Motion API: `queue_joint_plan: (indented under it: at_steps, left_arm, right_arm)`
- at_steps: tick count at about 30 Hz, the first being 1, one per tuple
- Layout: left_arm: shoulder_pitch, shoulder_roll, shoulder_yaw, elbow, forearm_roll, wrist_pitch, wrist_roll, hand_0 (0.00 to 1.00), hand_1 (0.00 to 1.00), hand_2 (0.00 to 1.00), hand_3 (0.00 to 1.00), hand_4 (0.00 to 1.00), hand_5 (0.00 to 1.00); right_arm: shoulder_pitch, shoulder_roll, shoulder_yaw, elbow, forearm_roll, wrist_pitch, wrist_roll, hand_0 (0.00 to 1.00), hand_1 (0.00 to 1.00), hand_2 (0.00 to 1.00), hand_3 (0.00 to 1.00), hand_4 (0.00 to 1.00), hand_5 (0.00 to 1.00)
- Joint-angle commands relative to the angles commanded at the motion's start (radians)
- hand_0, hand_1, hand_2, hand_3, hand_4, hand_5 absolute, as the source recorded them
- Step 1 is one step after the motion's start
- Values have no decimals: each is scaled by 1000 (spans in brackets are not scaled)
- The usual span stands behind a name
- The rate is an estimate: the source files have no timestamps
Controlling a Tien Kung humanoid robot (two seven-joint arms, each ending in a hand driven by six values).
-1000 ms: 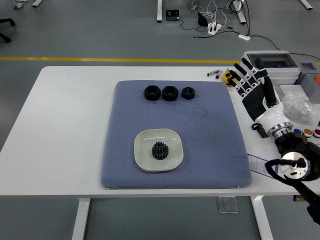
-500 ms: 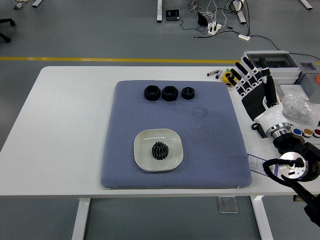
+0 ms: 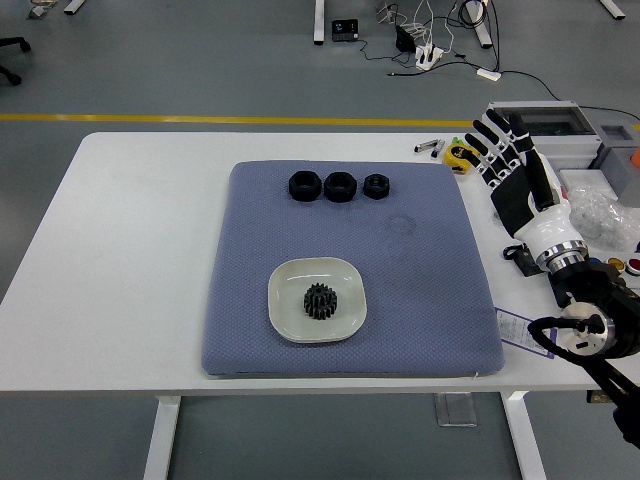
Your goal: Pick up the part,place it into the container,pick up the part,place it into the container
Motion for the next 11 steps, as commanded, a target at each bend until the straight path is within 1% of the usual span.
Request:
queue_joint_plan:
  at_steps: [11]
  left_arm:
    - [-1,0,5,0,-3,0,0,708,626,630,561,607,686]
  right_arm:
    - [-2,0,-6,-11,-12,-9,5,941,823,825,818,997,623]
